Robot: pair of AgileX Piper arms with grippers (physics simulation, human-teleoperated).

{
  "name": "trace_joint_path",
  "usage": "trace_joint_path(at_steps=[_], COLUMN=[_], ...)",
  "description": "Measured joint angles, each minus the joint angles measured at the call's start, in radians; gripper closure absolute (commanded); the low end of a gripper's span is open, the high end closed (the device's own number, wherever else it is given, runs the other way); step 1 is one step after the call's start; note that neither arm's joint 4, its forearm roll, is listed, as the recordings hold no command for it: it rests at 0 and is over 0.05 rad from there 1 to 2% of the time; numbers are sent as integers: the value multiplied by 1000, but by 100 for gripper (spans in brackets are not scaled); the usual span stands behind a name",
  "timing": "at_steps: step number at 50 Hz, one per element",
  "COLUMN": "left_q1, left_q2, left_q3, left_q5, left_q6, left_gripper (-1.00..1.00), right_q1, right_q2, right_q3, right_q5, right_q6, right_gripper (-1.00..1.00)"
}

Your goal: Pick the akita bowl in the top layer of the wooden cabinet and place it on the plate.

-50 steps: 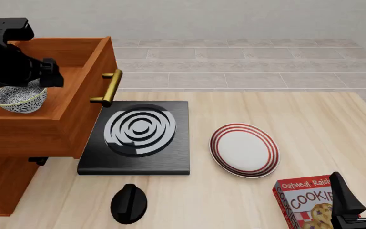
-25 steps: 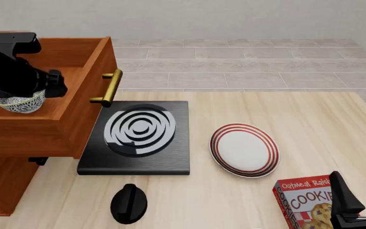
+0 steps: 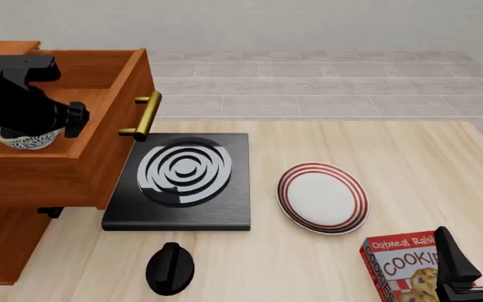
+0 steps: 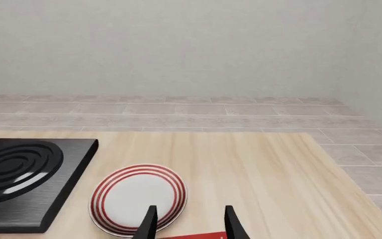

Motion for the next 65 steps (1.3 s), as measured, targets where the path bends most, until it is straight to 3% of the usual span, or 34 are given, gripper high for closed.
trace_joint_path(at_steps=[7, 8, 23, 65], left_q1=[1, 0, -5, -79], left_q2=[-2, -2, -16, -22], left_q3=[7, 7, -19, -158], left_q5=[-12, -13, -20, 1], left_q6=[11, 14, 44, 31], left_gripper=[-100, 100, 100, 100], right_q1=[0, 0, 0, -2], right_q2=[-3, -3, -13, 15], right_q3=[0, 0, -1, -1], right_q5=[3, 3, 13, -17], right_q6=[-1, -1, -1, -2], right_gripper=[-100, -100, -100, -100])
